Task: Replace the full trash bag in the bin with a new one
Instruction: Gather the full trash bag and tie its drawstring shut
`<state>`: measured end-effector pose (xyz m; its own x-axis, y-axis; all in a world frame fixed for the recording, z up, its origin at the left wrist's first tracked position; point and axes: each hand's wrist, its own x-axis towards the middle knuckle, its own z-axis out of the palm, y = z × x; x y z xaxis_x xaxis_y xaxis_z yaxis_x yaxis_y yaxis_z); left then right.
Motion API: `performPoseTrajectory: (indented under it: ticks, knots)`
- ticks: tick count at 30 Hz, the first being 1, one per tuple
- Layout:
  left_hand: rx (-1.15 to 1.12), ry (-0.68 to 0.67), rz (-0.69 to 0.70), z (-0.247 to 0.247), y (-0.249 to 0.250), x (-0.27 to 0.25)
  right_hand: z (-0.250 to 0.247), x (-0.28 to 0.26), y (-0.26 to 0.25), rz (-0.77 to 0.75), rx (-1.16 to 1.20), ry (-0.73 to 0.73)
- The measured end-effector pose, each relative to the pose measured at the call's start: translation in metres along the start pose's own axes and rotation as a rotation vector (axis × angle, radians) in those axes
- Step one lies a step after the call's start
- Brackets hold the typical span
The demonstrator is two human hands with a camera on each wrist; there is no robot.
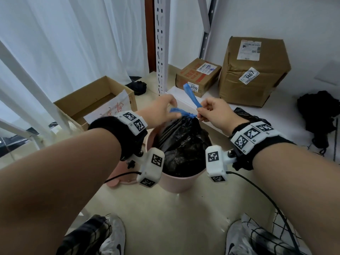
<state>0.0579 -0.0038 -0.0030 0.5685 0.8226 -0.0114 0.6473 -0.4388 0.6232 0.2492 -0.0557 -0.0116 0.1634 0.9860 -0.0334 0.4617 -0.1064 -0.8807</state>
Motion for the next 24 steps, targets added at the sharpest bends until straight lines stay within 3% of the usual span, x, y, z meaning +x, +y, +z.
performPoseTrajectory:
  ticks: [4, 7, 10, 16, 20, 24]
  knots:
    - [0.123, -0.016, -0.004, 0.021, 0.007, -0.002, -0.005, -0.001, 0.007, 0.036, 0.05, 0.052]
    - [0.239, -0.036, -0.043, 0.039, 0.014, 0.001, 0.0, -0.002, 0.008, 0.054, -0.047, 0.055]
    - [0.315, -0.098, -0.12, 0.051, 0.014, 0.005, 0.006, -0.007, 0.009, 0.118, -0.137, -0.064]
    - [0.35, -0.345, -0.311, 0.074, -0.003, 0.001, 0.002, -0.02, 0.032, 0.3, -0.437, -0.282]
    - [0.302, -0.263, -0.235, 0.078, -0.005, 0.001, -0.002, -0.025, 0.048, 0.474, -0.35, -0.363]
    - [0.014, -0.134, -0.227, 0.062, 0.002, 0.005, -0.001, -0.026, 0.057, 0.552, -0.154, -0.365]
